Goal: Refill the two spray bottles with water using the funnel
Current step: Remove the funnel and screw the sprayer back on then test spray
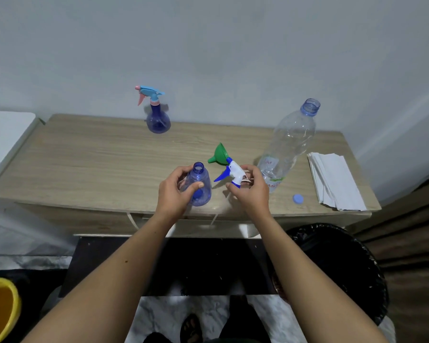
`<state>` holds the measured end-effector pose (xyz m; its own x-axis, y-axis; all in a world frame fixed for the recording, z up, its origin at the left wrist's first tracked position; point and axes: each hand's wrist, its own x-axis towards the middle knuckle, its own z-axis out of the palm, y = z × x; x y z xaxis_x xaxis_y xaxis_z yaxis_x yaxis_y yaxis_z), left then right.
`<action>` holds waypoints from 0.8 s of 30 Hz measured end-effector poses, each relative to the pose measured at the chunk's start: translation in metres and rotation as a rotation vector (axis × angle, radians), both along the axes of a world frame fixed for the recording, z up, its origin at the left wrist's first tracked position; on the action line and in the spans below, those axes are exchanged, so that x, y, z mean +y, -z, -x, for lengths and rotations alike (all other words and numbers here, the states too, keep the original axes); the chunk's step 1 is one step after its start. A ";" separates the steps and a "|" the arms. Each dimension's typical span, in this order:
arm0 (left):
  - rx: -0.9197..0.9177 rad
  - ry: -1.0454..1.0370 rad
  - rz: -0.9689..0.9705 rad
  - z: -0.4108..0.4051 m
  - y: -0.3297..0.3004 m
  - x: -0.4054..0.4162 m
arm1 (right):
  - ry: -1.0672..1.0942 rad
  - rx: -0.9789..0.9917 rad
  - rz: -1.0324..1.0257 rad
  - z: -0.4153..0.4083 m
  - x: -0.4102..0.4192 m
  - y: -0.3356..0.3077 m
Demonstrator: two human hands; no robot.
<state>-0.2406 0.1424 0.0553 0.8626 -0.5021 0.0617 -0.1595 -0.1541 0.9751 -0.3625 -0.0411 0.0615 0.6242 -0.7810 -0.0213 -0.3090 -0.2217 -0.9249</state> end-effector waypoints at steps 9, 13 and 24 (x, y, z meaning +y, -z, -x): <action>-0.024 0.000 -0.006 -0.001 0.002 -0.002 | -0.125 -0.233 0.044 -0.011 -0.005 -0.083; -0.027 0.003 0.004 0.001 -0.001 -0.003 | -0.179 -0.300 0.106 -0.017 -0.003 -0.117; -0.058 0.002 -0.001 0.001 -0.002 -0.002 | -0.283 -0.454 0.155 -0.031 0.014 -0.183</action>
